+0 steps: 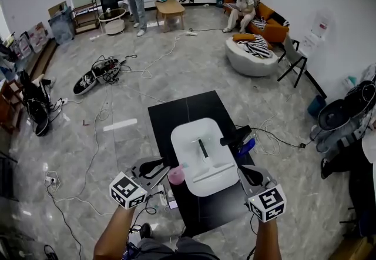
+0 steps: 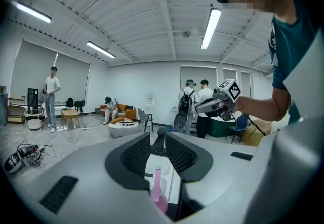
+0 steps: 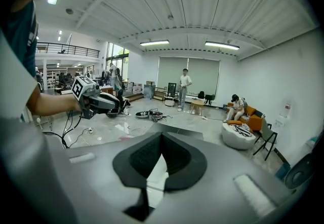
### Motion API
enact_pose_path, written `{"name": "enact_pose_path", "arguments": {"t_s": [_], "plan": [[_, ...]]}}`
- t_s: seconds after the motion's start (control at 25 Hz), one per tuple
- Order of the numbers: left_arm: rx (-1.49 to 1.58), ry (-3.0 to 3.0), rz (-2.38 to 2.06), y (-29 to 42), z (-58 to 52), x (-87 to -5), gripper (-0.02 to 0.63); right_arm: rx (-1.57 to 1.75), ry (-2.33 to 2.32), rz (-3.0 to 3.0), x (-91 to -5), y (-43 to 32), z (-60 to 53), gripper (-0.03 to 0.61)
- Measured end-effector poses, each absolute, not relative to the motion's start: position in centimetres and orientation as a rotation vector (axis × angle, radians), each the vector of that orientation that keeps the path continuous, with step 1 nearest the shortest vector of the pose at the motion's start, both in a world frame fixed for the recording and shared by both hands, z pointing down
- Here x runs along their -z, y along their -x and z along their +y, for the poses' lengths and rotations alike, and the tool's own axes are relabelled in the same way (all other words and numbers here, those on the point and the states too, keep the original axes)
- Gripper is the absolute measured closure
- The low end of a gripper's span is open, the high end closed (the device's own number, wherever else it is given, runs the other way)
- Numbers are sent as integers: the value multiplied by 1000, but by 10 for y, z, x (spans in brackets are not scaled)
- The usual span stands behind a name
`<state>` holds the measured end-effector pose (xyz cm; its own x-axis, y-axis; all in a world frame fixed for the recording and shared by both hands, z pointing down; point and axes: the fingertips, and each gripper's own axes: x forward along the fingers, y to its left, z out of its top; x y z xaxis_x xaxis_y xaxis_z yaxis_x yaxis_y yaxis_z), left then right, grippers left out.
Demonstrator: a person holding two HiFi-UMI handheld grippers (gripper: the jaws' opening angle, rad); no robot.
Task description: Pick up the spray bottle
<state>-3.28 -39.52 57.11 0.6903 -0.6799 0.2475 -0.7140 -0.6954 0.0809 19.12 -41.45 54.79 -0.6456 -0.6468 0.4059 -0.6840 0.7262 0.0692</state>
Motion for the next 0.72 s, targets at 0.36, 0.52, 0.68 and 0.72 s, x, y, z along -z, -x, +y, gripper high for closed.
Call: {"name": "enact_pose_path", "arguments": {"t_s": [0.36, 0.52, 0.68, 0.72], "plan": [[-349, -2697, -1065, 5, -413, -620, 443, -184, -1041, -2500, -581, -208, -420, 568], [-378, -2681, -1049, -4, -419, -646, 412, -207, -1051, -2493, -599, -213, -422, 568], [-419, -2659, -1063, -10, -429, -667, 378, -229, -1058, -2483, -611, -220, -425, 568], [-430, -2654, -1067, -12, -432, -670, 369, -235, -1059, -2480, -613, -222, -427, 568]]}}
